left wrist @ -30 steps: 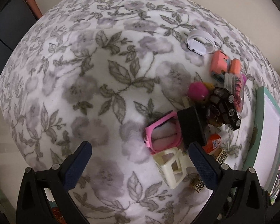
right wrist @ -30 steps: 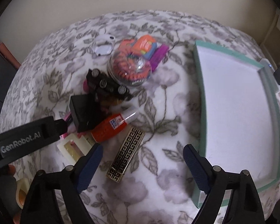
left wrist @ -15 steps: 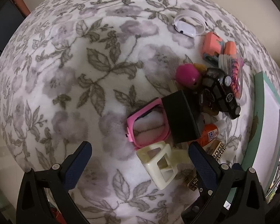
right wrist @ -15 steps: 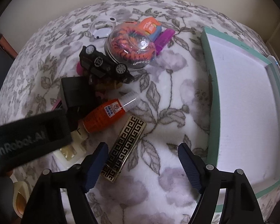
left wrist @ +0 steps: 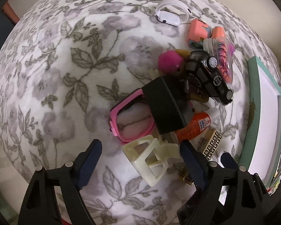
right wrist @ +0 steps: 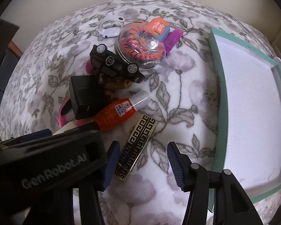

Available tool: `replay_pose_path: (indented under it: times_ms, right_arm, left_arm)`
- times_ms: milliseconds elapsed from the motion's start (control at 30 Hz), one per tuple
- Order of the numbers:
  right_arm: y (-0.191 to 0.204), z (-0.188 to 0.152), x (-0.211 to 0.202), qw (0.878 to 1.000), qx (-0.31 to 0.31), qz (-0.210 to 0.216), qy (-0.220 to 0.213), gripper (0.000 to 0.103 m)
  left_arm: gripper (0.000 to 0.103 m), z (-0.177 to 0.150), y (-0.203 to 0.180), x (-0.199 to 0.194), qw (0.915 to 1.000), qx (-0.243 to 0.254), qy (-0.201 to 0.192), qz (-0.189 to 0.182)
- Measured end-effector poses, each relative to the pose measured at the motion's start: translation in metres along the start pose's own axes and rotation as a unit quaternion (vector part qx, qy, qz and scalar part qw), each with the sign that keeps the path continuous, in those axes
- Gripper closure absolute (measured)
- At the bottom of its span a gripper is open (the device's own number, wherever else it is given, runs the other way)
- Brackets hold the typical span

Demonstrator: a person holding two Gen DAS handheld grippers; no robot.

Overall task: Organize rigid objects
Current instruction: 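Grasp the gold patterned bar with the right tool while the left tool grasps the cream hair clip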

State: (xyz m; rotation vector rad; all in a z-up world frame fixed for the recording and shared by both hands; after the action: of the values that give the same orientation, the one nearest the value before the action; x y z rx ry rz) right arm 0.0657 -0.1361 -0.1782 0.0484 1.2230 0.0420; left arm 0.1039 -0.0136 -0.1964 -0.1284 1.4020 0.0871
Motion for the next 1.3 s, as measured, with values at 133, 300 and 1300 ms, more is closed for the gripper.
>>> replay_pose_path:
  times_ms: [133,300,1300]
  right_arm:
    - [0.004,-0.005,0.009,1.0,-0.012,-0.009,0.001,0.047]
    - [0.01,-0.008,0.019,1.0,-0.016,-0.013,0.01,0.048]
    - [-0.011,-0.011,0.019,0.998,-0.033,-0.049,0.012,0.069]
  left_arm:
    - [0.017,-0.005,-0.014,0.009,1.0,0.003,0.006,-0.001]
    - [0.018,-0.009,-0.019,0.017,0.9998,-0.007,0.017,0.001]
    - [0.041,-0.018,-0.031,0.025,0.9984,-0.016,0.031,-0.043]
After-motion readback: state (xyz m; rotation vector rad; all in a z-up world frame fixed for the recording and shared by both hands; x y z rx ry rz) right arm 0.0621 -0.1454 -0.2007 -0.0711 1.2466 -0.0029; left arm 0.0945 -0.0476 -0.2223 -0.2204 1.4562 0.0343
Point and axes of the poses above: each gripper's, at about its wrist camera, not at the fingertips, and x roughly the way its jaws point, y to its left, z to its top, the point moved 7 cm from there along x, roughly the way its jaws point, and after that the axes turned 4 degrees about -y, right-handed, at the moved point
